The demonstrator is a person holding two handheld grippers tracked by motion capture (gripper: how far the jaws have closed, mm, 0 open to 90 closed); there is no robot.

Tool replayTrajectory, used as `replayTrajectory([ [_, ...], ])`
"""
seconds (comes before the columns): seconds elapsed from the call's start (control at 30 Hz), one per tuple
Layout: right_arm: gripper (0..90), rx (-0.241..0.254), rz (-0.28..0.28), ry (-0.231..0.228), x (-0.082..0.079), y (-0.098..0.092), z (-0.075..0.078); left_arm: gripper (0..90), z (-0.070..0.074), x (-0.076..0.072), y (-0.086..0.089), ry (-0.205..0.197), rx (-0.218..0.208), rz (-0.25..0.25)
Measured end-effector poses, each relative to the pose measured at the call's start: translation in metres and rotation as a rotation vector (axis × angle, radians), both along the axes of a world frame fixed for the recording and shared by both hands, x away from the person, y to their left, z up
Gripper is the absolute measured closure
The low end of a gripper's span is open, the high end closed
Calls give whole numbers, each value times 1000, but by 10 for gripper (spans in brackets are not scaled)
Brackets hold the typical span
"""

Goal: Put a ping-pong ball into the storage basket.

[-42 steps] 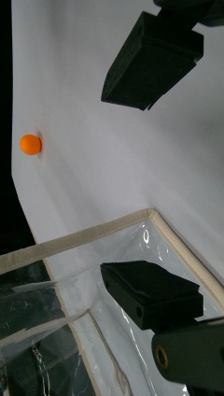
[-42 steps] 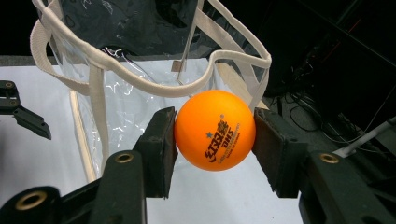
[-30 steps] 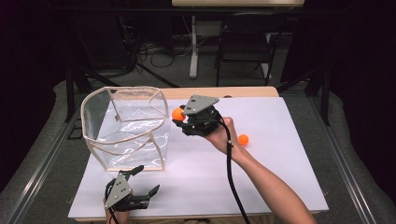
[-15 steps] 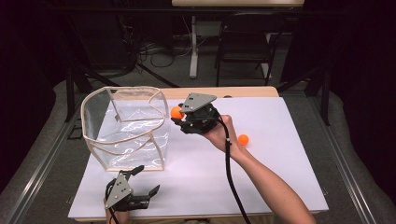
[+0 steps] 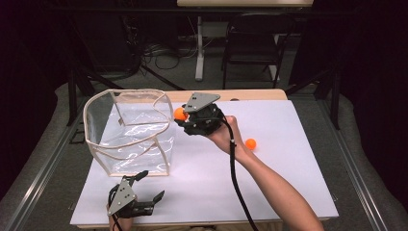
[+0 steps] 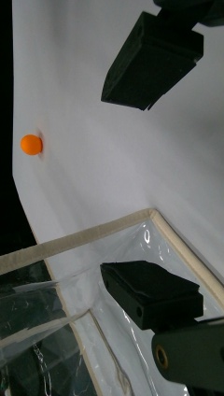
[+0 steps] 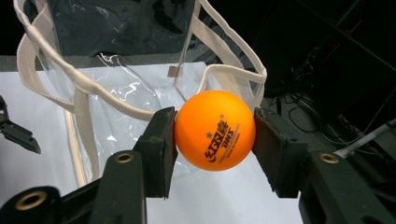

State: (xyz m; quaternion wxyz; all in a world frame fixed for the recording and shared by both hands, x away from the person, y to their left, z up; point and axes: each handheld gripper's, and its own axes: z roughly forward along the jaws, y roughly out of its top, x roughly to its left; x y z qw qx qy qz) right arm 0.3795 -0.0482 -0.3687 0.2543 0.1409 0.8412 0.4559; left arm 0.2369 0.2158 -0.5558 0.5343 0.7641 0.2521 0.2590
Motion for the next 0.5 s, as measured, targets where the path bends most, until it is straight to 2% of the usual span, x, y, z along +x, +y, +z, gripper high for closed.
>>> replayTrajectory([
  [0.5,508,4,6,4,2,5,4,157,0,0,0,-1,1,-1],
])
